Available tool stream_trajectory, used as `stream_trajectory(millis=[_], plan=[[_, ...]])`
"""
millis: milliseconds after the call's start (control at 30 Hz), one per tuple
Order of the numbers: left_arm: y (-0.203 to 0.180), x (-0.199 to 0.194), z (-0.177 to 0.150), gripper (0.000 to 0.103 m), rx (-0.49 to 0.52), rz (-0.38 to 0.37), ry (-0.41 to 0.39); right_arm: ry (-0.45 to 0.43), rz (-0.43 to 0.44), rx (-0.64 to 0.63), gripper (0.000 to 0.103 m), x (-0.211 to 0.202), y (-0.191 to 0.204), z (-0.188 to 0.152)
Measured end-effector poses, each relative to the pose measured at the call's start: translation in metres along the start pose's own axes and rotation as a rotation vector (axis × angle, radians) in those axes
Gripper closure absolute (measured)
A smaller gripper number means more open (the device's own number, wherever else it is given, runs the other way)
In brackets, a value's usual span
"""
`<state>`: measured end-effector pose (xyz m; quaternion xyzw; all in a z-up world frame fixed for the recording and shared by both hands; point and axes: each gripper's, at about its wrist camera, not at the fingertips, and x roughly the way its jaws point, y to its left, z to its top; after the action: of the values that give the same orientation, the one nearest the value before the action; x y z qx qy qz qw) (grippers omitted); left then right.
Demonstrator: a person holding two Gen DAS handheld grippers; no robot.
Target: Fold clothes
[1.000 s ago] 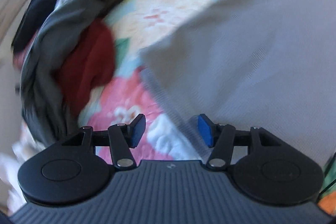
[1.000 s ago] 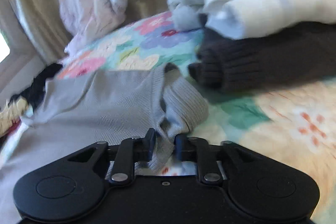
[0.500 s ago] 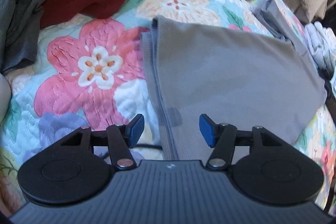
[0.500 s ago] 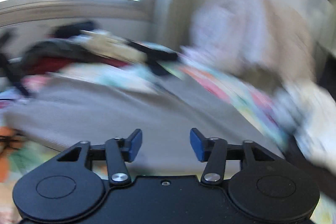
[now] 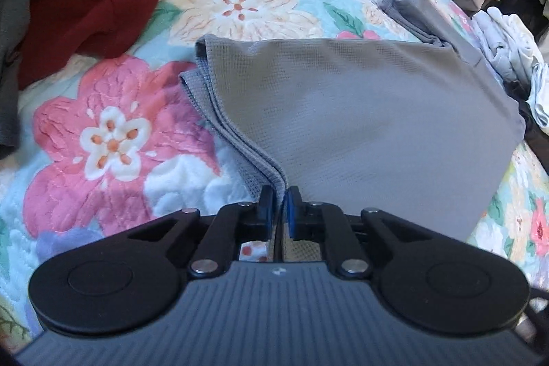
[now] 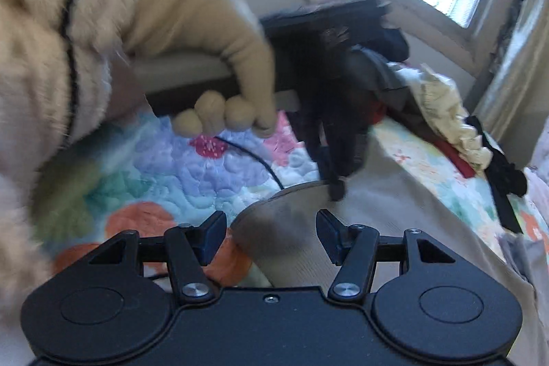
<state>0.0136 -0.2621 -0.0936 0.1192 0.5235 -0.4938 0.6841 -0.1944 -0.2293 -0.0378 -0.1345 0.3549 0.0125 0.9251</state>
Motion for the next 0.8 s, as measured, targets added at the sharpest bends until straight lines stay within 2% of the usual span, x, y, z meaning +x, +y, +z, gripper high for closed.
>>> stream_trajectory(millis=[67,100,133,300,367,400,433,500,600,667,767,800], plan=[[0.002,-0.001,0.002,0.095,-0.007,-0.011,-0.005,-0.003,0.085,0.081,0.040,0.000,-0.003,0.001],[0.003,-0.002,0.002,0.095,-0.015,-0.018,-0.009,-0.005,0.100,0.108,0.040,0.001,-0.003,0.000],[0.007,-0.005,0.002,0.095,-0.027,-0.030,-0.014,0.006,0.082,0.101,0.040,0.004,-0.001,-0.002],[0.015,-0.010,0.002,0.095,-0.083,-0.086,-0.042,0.054,-0.077,-0.088,0.040,0.025,0.018,-0.009],[0.012,-0.016,0.002,0.095,-0.089,-0.123,-0.068,0.051,-0.092,-0.100,0.043,0.031,0.018,-0.011],[0.010,-0.018,0.002,0.095,-0.092,-0.142,-0.079,0.046,-0.085,-0.094,0.062,0.033,0.017,-0.012],[0.009,-0.019,0.002,0.095,-0.096,-0.153,-0.087,0.032,-0.067,-0.068,0.085,0.032,0.011,-0.013],[0.007,-0.021,0.003,0.095,-0.108,-0.167,-0.103,-0.023,-0.044,0.030,0.096,0.023,-0.009,-0.014],[0.007,-0.026,0.007,0.095,-0.129,-0.178,-0.141,-0.112,-0.002,0.245,0.096,0.001,-0.049,-0.019],[0.006,-0.029,0.008,0.093,-0.172,-0.185,-0.168,-0.139,0.020,0.362,0.096,-0.007,-0.074,-0.028],[0.005,-0.030,0.010,0.091,-0.222,-0.150,-0.180,-0.170,0.042,0.516,0.096,-0.017,-0.106,-0.044],[0.005,-0.030,0.010,0.087,-0.242,-0.149,-0.183,-0.176,0.043,0.556,0.096,-0.017,-0.115,-0.051]])
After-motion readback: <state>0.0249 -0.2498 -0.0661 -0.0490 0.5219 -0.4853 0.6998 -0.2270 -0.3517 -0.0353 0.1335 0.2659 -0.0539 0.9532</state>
